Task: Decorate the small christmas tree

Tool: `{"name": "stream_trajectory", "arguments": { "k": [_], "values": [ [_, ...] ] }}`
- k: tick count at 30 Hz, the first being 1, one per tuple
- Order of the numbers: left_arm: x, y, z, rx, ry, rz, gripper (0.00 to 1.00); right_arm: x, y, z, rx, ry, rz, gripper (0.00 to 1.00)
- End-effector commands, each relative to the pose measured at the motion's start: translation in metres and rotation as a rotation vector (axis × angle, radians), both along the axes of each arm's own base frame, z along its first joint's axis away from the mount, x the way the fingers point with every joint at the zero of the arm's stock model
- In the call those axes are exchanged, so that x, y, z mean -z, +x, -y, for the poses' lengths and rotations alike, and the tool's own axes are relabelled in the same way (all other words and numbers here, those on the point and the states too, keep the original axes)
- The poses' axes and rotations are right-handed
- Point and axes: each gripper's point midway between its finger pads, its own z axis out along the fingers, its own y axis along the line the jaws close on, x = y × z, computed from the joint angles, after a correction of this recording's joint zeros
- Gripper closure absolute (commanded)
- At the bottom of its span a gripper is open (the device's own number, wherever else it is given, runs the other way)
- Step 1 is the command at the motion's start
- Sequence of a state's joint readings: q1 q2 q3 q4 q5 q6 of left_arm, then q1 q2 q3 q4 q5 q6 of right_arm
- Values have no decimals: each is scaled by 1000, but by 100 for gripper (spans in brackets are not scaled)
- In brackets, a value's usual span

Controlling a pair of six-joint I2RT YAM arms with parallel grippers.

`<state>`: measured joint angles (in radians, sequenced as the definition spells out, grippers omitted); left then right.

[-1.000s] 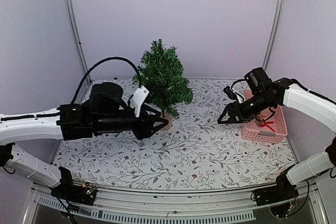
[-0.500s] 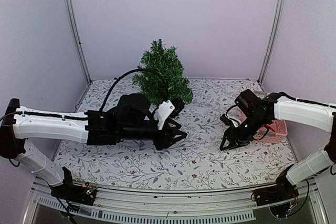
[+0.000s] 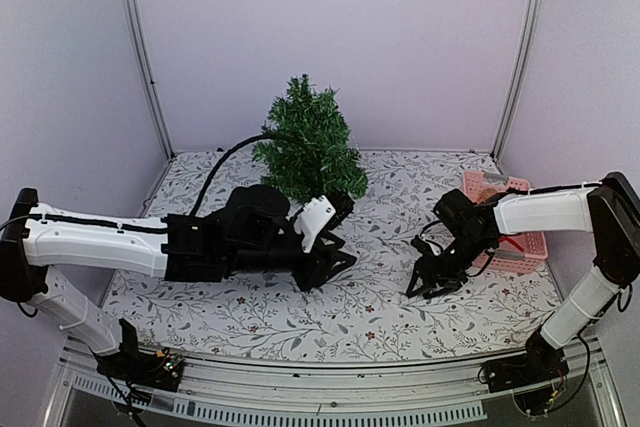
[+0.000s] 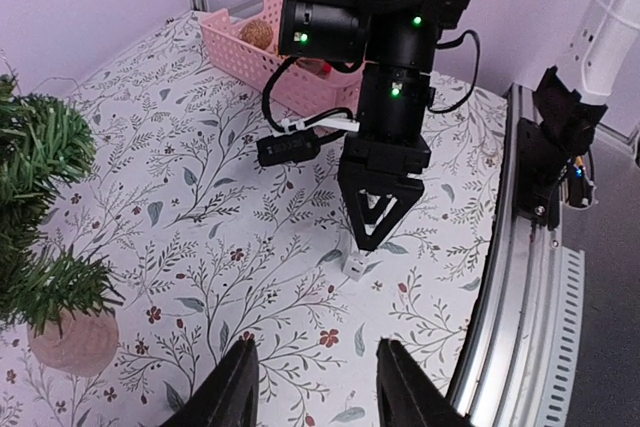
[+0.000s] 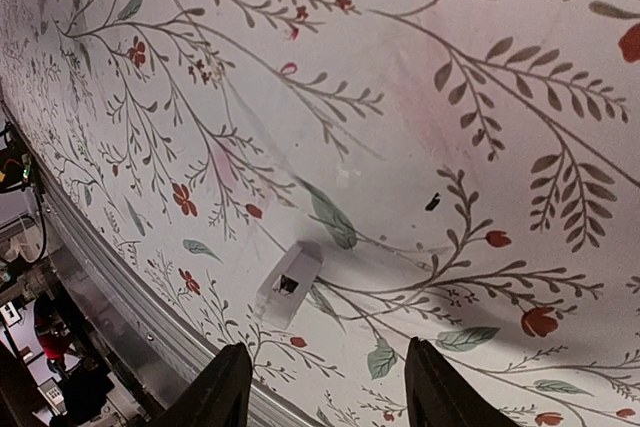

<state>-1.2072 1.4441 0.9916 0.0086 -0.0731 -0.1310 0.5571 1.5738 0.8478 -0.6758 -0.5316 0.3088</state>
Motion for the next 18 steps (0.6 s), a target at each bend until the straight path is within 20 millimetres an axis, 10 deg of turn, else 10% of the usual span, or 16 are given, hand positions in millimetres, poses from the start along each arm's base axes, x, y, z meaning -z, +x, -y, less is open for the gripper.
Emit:
{"name": "stream_trajectory", "arguments": {
  "k": [1,7,14,18],
  "values": [
    [-5,-5,-6,-10,15,8,58,7,16,-6,40,48,-2,45],
    [-5,-6,-12,-27,12,2,58,6,30,-13,48,59,11,57],
    [-6,-3,-20,-54,10,13,61,-3,24,-15,22,78,-5,98],
    [-14,-2,-23,-61,-7,38,62,-29,17,-12,-5,108,36,100]
  ]
}}
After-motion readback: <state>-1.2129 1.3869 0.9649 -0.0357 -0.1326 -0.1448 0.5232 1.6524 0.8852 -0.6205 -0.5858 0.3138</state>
